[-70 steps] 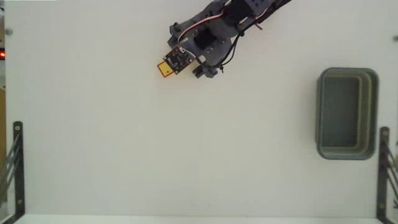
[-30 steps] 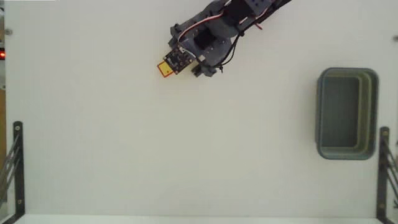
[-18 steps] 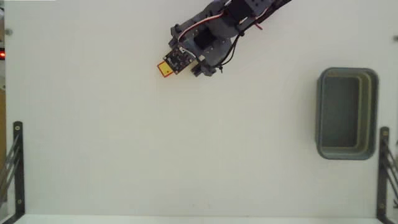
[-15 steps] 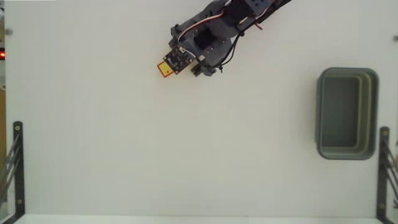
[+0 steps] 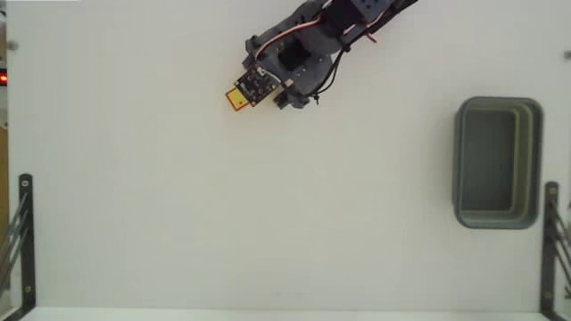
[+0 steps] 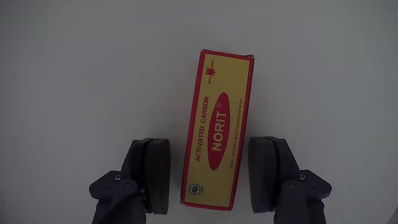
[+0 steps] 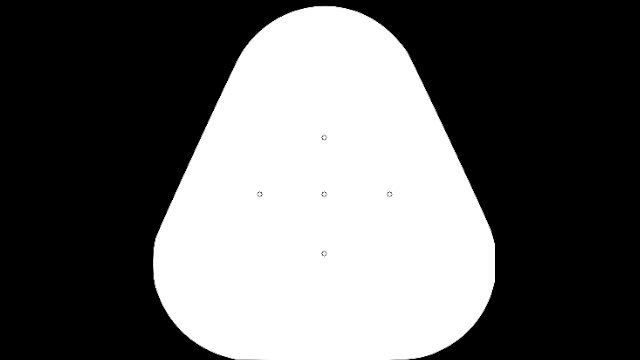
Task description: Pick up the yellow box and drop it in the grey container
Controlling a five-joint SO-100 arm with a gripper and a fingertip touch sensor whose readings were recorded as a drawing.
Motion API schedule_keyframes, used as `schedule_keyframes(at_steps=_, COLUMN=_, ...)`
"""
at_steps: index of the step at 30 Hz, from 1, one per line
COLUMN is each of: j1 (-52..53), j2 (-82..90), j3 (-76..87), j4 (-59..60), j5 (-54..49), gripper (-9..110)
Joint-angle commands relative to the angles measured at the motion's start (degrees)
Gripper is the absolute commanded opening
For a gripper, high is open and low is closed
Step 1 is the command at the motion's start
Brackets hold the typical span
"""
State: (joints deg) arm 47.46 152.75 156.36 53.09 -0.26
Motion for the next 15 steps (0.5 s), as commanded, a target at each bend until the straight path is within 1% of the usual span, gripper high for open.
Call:
schedule_keyframes(at_steps=1, j1=1.1, j2=1.4, j3=0.1, j4=-1.0, j5=0.3, gripper=74)
schedule_keyframes(at_steps=15, j1=1.1, j2=1.4, j3=0.1, j4=-1.0, j5=0.3, gripper=70)
